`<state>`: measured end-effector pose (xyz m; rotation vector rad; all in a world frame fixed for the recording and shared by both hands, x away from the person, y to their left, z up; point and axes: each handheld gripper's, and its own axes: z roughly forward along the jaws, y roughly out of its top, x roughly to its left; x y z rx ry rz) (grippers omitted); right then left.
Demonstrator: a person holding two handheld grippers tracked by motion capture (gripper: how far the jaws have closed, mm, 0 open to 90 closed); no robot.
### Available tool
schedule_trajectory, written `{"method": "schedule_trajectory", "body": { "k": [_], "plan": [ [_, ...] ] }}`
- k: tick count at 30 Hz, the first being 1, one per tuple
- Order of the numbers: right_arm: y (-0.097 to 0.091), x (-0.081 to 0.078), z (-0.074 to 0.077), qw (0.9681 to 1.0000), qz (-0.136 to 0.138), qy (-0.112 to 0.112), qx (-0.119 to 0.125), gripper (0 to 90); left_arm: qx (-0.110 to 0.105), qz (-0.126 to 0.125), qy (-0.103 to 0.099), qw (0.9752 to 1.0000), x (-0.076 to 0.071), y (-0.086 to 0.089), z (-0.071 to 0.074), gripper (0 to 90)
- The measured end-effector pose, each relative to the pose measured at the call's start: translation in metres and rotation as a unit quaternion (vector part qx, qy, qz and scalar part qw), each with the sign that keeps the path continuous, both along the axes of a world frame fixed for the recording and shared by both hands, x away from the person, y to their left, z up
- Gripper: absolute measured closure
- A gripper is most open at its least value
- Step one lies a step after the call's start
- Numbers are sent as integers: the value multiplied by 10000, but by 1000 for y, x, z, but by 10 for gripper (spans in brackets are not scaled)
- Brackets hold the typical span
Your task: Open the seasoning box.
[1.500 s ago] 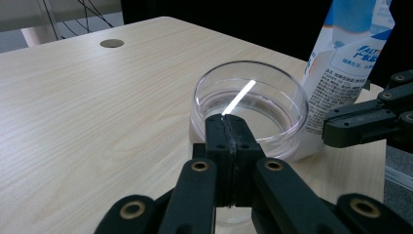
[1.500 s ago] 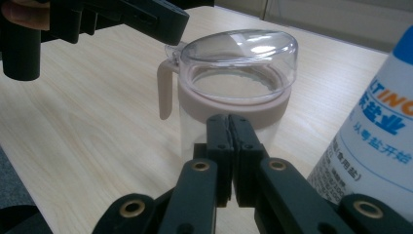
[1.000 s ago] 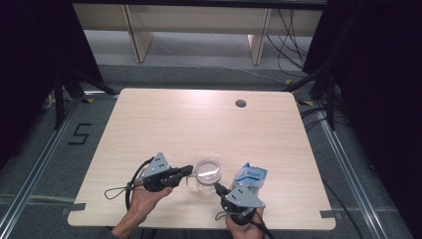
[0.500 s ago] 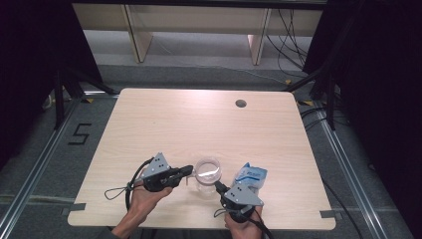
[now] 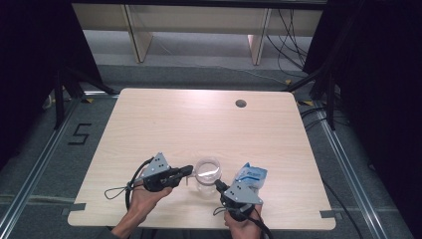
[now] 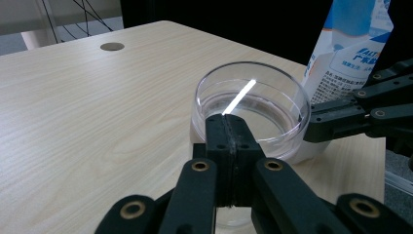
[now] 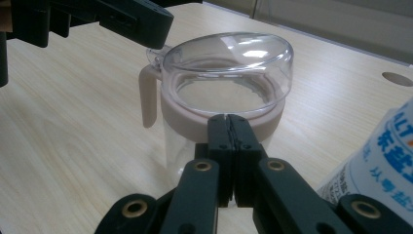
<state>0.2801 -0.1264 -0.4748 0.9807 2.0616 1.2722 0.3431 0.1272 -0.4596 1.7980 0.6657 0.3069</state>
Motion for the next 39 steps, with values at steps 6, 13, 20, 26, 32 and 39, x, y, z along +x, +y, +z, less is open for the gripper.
{"method": "schedule_trajectory", "body": {
  "k": [6, 13, 20, 26, 32, 39],
  "plan": [
    [1, 2, 1, 9999, 95, -115, 15, 896, -39, -23, 29, 10000, 0, 1, 0, 888],
    [2, 1, 5, 9998, 49, -196, 43, 895, -77, 32, 72, 9999, 0, 2, -1, 851],
    [3, 3, 11, 9991, 70, -418, 70, 895, -39, 75, 75, 9999, -5, 9, -2, 769],
    [6, 4, 17, 9983, 179, -547, 121, 893, 108, 72, 91, 9999, -10, 18, -7, 714],
    [12, 3, 22, 9981, 200, -569, 102, 889, 276, 55, 214, 9994, -17, 27, -13, 623],
    [19, 4, 25, 9968, 366, -692, 180, 887, 235, 170, 447, 9986, -15, 42, -24, 528]
  ]
}}
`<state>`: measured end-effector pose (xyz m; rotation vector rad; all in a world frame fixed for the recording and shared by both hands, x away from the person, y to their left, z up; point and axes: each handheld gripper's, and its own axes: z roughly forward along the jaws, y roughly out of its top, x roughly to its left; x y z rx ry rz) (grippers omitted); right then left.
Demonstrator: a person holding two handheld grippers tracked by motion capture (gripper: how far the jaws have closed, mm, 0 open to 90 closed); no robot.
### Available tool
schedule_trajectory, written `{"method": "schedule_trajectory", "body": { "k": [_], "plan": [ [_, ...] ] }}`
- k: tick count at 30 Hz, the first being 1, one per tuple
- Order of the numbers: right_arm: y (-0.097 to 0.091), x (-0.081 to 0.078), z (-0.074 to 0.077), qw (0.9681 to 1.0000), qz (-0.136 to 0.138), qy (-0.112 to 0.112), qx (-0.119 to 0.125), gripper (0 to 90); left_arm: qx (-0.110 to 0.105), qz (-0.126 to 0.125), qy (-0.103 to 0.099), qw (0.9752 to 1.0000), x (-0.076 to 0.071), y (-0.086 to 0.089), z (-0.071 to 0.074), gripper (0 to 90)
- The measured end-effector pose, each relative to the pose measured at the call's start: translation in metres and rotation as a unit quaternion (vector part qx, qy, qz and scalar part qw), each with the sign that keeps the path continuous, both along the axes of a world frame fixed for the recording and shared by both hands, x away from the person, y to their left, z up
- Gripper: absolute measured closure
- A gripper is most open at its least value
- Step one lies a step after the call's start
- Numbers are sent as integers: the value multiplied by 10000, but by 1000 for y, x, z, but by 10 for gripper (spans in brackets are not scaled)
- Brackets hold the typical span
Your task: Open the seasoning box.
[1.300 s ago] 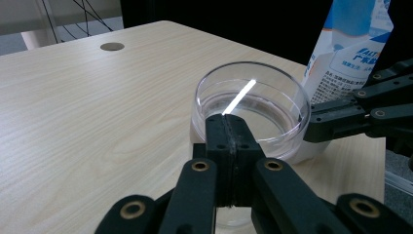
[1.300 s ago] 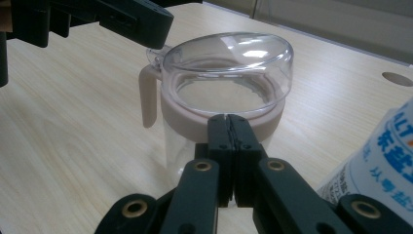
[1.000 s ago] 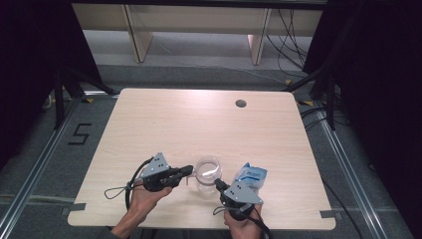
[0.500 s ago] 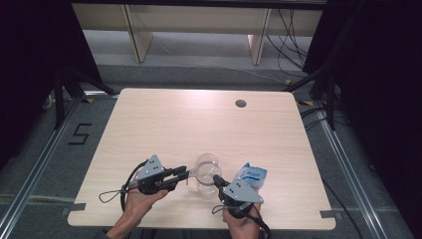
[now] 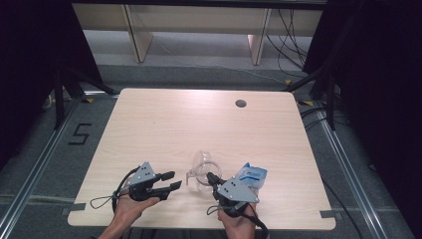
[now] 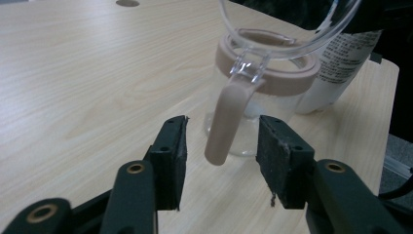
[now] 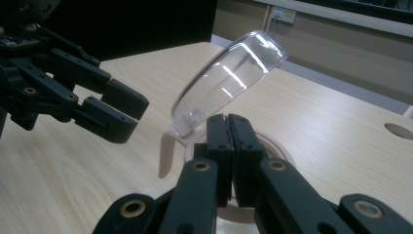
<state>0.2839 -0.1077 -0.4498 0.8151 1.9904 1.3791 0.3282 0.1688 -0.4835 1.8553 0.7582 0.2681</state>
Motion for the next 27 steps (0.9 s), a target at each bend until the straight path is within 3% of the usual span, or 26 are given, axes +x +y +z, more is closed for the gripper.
{"method": "schedule_trajectory", "body": {
  "k": [1, 7, 20, 27],
  "plan": [
    [1, -2, 1, 10000, -38, 79, -6, 887, -18, 28, 29, 10000, -1, 1, -1, 516],
    [10, 0, 3, 9998, 188, -30, 42, 887, 156, 54, 31, 9999, -3, 6, -3, 445],
    [20, 0, 4, 9994, 332, 29, -52, 870, 182, 220, 119, 9995, -6, 16, -8, 378],
    [2, -10, 6, 9990, 440, -37, -2, 740, 161, 281, 182, 9993, -7, 19, -10, 338]
  ]
}}
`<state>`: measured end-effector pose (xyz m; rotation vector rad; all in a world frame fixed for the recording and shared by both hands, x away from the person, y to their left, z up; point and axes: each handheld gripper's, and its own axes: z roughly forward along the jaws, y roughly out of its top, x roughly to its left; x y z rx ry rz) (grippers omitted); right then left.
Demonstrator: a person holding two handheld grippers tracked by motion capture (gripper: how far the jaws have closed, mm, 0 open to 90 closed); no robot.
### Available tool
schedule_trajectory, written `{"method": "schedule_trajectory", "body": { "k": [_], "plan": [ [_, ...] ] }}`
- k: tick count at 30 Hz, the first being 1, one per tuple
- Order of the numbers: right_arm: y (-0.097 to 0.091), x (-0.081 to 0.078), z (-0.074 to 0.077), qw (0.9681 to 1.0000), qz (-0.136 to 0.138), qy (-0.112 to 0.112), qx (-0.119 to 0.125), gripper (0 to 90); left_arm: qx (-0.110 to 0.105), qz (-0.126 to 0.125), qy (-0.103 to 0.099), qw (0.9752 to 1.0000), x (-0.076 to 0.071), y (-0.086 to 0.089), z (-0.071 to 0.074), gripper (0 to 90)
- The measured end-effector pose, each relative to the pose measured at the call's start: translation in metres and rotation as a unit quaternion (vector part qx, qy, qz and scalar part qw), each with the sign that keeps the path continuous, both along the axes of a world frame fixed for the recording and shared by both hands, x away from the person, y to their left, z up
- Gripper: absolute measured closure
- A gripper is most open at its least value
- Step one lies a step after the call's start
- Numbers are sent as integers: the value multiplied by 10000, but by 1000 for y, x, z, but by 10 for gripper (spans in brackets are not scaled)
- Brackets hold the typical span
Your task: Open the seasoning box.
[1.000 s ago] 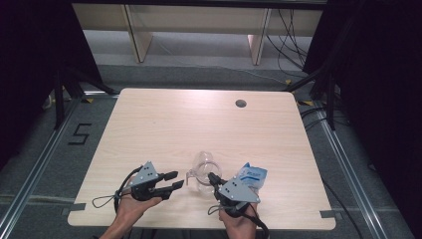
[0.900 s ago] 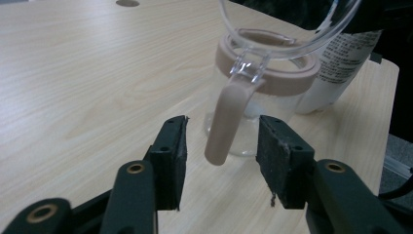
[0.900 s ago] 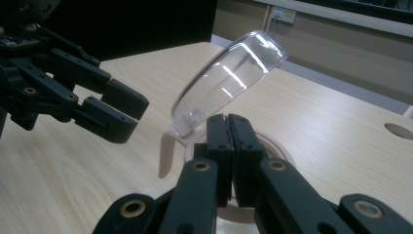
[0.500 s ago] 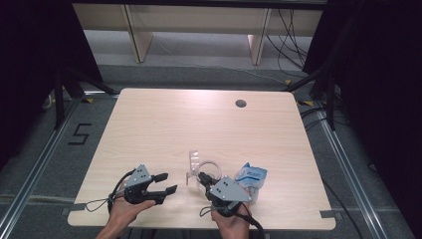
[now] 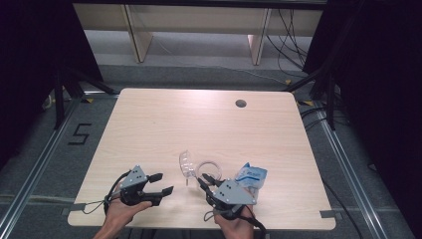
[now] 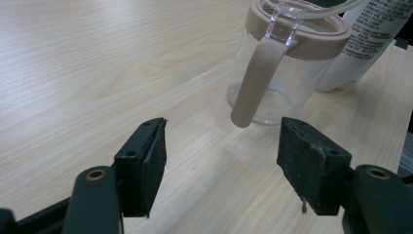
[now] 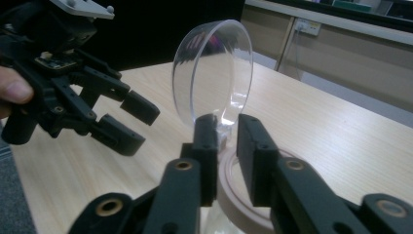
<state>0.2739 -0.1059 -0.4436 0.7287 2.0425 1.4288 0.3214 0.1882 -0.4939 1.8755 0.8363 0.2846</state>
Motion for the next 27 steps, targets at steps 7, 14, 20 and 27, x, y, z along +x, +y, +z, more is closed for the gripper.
{"method": "schedule_trajectory", "body": {
  "k": [7, 14, 20, 27],
  "plan": [
    [-25, -17, 1, 9996, 210, -191, -48, 589, -20, -20, 74, 10000, -2, -2, -4, 256],
    [-46, -31, -3, 9994, 327, 89, -24, 513, -31, 196, 119, 9997, -6, 2, -4, 216],
    [-70, -39, -11, 9995, 282, 91, 88, 462, -66, 254, 183, 9995, -9, 7, -4, 184],
    [-102, -52, -17, 9998, 51, 172, 83, 420, -124, 248, 239, 9993, -14, 10, -6, 150]
  ]
}}
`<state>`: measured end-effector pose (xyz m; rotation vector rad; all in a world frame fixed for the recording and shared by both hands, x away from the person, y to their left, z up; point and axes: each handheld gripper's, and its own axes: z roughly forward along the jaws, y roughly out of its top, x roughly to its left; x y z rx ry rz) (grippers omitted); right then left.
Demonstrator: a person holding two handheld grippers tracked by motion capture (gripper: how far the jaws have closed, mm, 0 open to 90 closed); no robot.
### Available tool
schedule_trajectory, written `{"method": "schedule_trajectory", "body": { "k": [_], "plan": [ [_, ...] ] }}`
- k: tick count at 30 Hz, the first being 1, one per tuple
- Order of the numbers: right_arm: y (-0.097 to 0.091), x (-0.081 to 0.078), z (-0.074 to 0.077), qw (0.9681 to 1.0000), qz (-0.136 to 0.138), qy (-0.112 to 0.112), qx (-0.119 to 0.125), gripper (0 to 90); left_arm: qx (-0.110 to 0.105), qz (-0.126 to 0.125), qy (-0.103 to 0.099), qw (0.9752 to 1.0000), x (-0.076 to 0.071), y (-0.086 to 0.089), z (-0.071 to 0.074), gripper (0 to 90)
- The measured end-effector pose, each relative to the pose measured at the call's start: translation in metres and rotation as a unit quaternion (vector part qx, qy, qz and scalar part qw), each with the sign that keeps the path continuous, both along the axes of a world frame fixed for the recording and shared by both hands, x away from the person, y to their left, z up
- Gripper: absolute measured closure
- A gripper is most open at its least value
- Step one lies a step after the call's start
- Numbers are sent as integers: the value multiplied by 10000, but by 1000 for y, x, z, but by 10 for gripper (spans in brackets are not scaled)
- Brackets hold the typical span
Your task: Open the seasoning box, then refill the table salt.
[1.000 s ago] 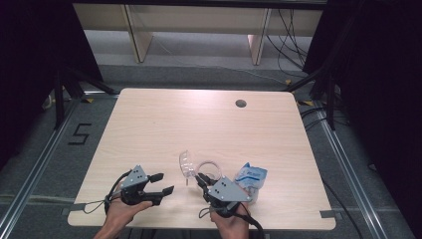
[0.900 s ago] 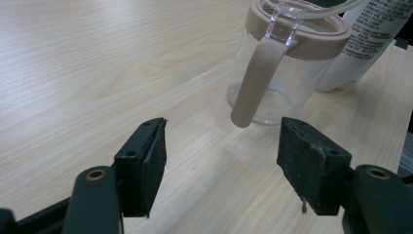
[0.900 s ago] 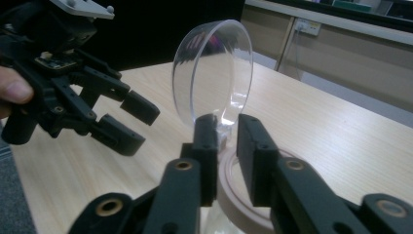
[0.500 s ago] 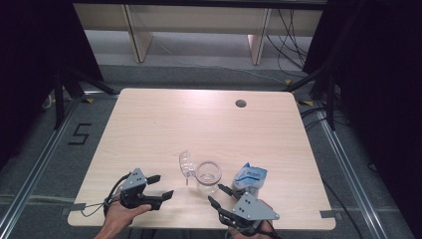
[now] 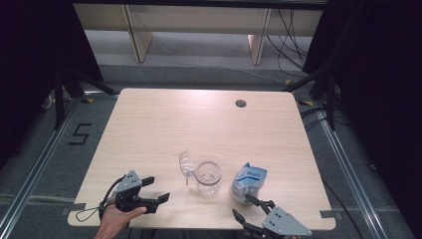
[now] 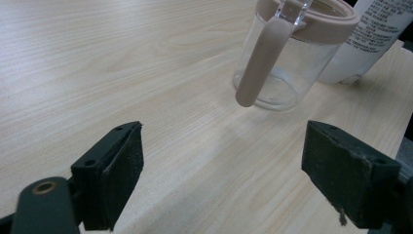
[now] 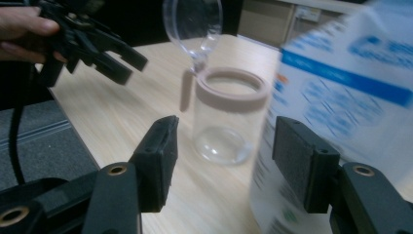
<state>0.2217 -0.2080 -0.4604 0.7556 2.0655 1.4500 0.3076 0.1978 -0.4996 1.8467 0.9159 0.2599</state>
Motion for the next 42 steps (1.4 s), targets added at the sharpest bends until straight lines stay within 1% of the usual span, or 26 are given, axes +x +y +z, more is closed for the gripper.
{"method": "schedule_trajectory", "body": {
  "k": [2, 3, 5, 8, 9, 10, 12, 14, 15, 16, 18, 20, 21, 22, 23, 24, 28, 30, 32, 33, 35, 36, 39, 40, 41, 42],
  "plan": [
    [-8, -2, -2, 9999, -122, 67, 20, 392, -38, 33, -39, 10000, -2, 0, 1, 150],
    [-12, -3, -3, 9997, -159, 173, 32, 385, -5, 19, -51, 10000, -3, 1, 1, 151],
    [-18, -1, -5, 9994, -255, 205, 139, 345, -52, 48, -66, 10000, -5, 1, 2, 150],
    [-27, 5, -8, 9984, -372, 353, 220, 291, -46, -12, -93, 9999, -8, 2, 3, 150],
    [-31, 6, -9, 9984, -392, 376, 175, 281, -20, -83, -135, 9999, -8, 3, 3, 150],
    [-33, 9, -10, 9985, -396, 328, 176, 267, -16, -73, -105, 9999, -10, 3, 3, 150],
    [-37, 13, -14, 9975, -472, 425, 305, 230, -56, -46, -77, 9999, -13, 3, 3, 150],
    [-42, 19, -17, 9977, -459, 393, 317, 186, -38, -68, -69, 9999, -16, 3, 3, 151],
    [-44, 18, -16, 9970, -543, 496, 256, 173, -19, -28, -89, 10000, -19, 2, 3, 150],
    [-45, 22, -18, 9977, -496, 375, 274, 171, -46, -63, -85, 9999, -19, 2, 3, 151],
    [-48, 25, -20, 9980, -455, 353, 274, 170, 0, -132, -135, 9998, -22, 2, 3, 151],
    [-50, 31, -22, 9988, -348, 258, 236, 170, 27, -103, -71, 9999, -24, 1, 2, 151],
    [-48, 32, -23, 9980, -338, 429, 328, 173, 50, -75, -91, 9999, -26, 1, 3, 151],
    [-49, 35, -25, 9984, -304, 360, 313, 171, 58, -61, -88, 9999, -27, 1, 3, 151],
    [-49, 35, -25, 9978, -329, 473, 326, 172, 63, -84, -108, 9999, -27, 1, 3, 151],
    [-50, 37, -26, 9983, -366, 373, 248, 172, 52, -115, -97, 9999, -27, 1, 3, 151],
    [-49, 42, -28, 9985, -212, 396, 299, 170, 78, -97, -118, 9999, -29, 1, 3, 151],
    [-49, 43, -28, 9986, -279, 343, 277, 169, 190, -143, -175, 9996, -30, 2, 4, 151],
    [-49, 44, -29, 9987, -288, 331, 254, 167, 102, -109, -131, 9998, -31, 1, 3, 151],
    [-48, 45, -29, 9989, -273, 285, 246, 166, 108, -113, -135, 9998, -31, 1, 2, 151],
    [-47, 46, -30, 9989, -239, 358, 193, 166, 159, -168, -185, 9996, -30, 2, 3, 152],
    [-47, 47, -31, 9990, -283, 297, 184, 164, 161, -167, -190, 9996, -30, 2, 2, 152],
    [-45, 49, -32, 9991, -69, 356, 223, 163, 71, -69, -105, 9999, -31, 0, 2, 151],
    [-44, 49, -33, 9989, -143, 376, 253, 163, 119, -127, -152, 9997, -31, 0, 2, 151],
    [-44, 50, -33, 9995, -161, 225, 133, 162, 136, -166, -180, 9996, -30, 1, 2, 152],
    [-44, 50, -33, 9993, -217, 234, 182, 162, 154, -169, -168, 9996, -30, 1, 2, 152]
  ]
}}
